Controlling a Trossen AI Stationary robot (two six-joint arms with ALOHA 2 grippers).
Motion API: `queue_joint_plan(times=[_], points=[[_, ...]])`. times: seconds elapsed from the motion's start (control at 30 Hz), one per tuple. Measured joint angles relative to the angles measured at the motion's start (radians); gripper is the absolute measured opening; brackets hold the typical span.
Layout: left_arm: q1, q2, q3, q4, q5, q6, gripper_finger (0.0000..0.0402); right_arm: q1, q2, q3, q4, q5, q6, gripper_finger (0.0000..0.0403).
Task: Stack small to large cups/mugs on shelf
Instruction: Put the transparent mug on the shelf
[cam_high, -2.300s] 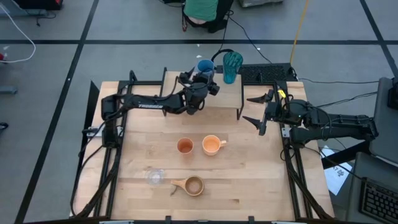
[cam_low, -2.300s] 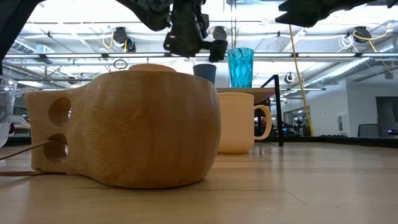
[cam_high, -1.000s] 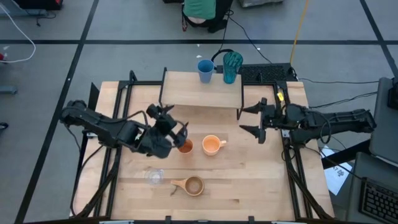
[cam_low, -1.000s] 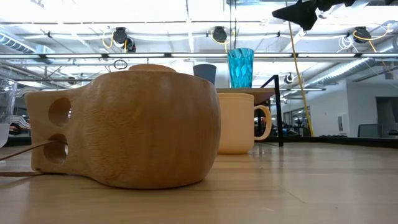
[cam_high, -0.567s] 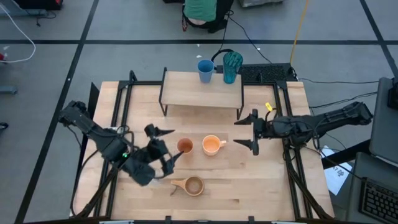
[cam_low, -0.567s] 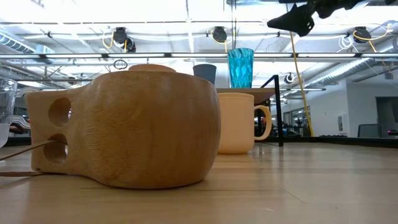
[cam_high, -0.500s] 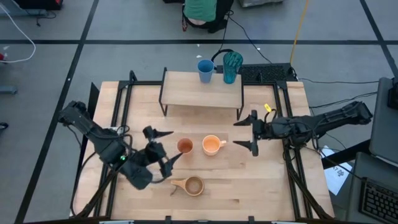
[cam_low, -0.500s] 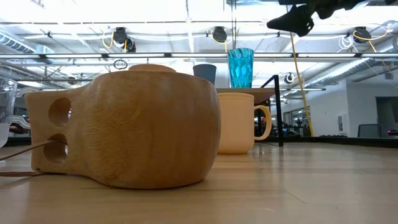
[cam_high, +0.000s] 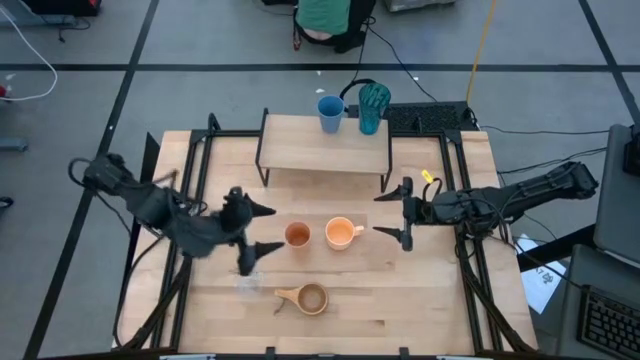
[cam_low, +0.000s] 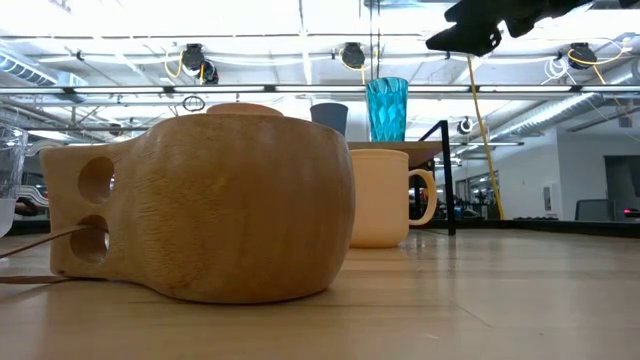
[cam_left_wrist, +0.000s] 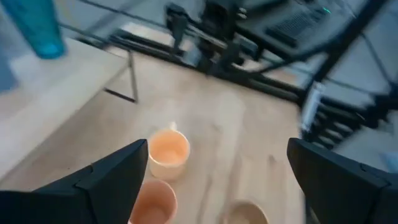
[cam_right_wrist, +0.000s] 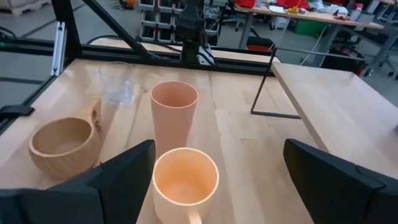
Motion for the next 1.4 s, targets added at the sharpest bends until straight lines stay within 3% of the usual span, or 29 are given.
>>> queue_joint_plan(times=[0.1, 0.2, 0.43, 0.57, 0.63, 0.87, 0.97, 1.23, 1.4], points=[[0.084, -0.024, 0.096, -0.095, 0.127, 0.046, 0.0372, 0.000, 0.000, 0.000, 0.000, -0.001, -0.024, 0.0348], [0.143, -0.012, 0.231, -0.266, 0.155, 0.079, 0.0360, 0.000, 0.000, 0.000, 0.000, -0.001, -0.035, 0.0348], [0.281, 0.159, 0.629, -0.716, 0.316, 0.125, 0.0315, 0.000, 0.000, 0.000, 0.000, -0.002, -0.046, 0.0348], [0.318, 0.244, 0.773, -0.734, 0.496, 0.200, 0.0289, 0.000, 0.000, 0.000, 0.000, -0.002, -0.047, 0.0348], [0.325, 0.291, 0.815, -0.741, 0.537, 0.171, 0.0276, -0.001, -0.001, 0.000, 0.000, -0.002, -0.048, 0.0348], [0.301, 0.360, 0.733, -0.741, 0.774, 0.109, 0.0228, -0.001, -0.001, 0.000, -0.006, -0.002, -0.044, 0.0348], [0.250, 0.370, 0.669, -0.740, 0.820, 0.096, 0.0209, -0.001, -0.001, 0.000, -0.006, -0.003, -0.041, 0.0348], [0.103, 0.330, 0.405, -0.741, 0.872, 0.046, 0.0168, -0.001, -0.001, 0.000, -0.002, -0.003, -0.043, 0.0348], [0.043, 0.266, 0.262, -0.741, 0.822, -0.004, 0.0163, -0.001, -0.001, -0.001, 0.000, -0.004, -0.044, 0.0348]])
